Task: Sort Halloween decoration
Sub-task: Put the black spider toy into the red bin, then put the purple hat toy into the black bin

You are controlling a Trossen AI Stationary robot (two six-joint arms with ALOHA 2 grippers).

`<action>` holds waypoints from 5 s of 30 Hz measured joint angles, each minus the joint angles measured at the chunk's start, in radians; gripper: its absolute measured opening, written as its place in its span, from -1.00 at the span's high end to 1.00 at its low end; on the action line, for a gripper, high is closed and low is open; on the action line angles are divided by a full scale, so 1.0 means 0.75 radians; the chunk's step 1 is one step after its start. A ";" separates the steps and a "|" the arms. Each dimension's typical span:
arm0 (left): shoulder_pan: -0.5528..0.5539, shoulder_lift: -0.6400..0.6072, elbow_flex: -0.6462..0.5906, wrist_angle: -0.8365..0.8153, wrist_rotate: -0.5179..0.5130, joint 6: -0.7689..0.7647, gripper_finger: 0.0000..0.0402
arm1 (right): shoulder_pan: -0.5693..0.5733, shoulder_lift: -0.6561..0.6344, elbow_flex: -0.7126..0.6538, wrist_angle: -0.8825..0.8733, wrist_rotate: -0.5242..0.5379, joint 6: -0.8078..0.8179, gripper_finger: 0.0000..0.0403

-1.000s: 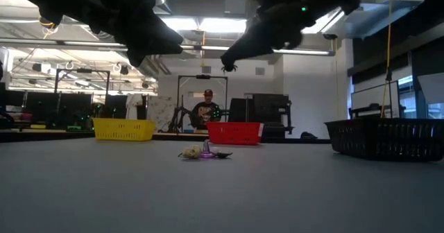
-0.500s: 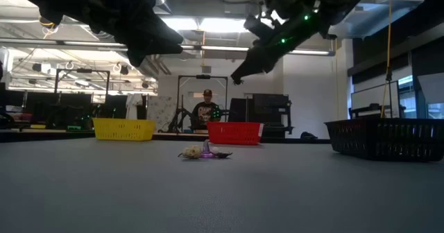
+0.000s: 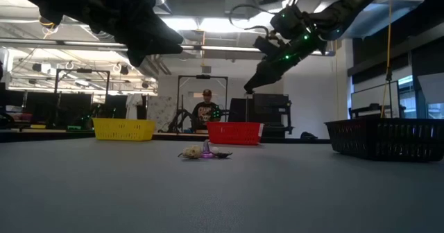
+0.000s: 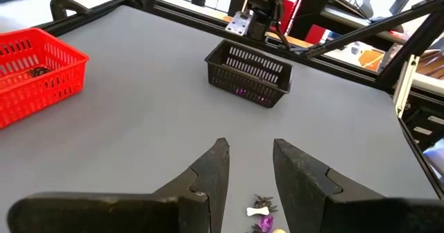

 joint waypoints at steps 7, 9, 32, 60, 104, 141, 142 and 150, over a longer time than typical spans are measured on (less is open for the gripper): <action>0.000 0.000 0.000 -0.002 -0.002 0.001 0.47 | -0.022 0.050 0.000 0.015 -0.006 0.000 0.99; 0.000 0.000 0.000 -0.003 -0.002 0.001 0.47 | -0.021 0.064 0.000 0.018 -0.004 0.001 0.99; 0.000 0.000 0.000 -0.004 -0.003 0.001 0.47 | -0.021 0.078 0.000 0.020 0.031 0.003 0.56; -0.164 0.402 -0.001 0.443 0.007 0.081 0.47 | -0.021 0.078 0.000 0.010 0.030 0.003 0.53; -0.188 0.972 0.159 0.525 -0.003 0.148 0.48 | -0.020 0.077 0.000 -0.024 0.030 0.020 0.53; -0.188 0.973 0.159 0.523 -0.004 0.145 0.97 | -0.020 0.077 0.000 -0.022 0.030 0.019 0.53; -0.188 0.972 0.159 0.523 -0.004 0.145 0.98 | -0.020 0.077 0.000 -0.022 0.030 0.019 0.53; -0.188 0.972 0.159 0.524 0.005 0.145 0.99 | -0.020 0.077 0.000 -0.022 0.030 0.019 0.53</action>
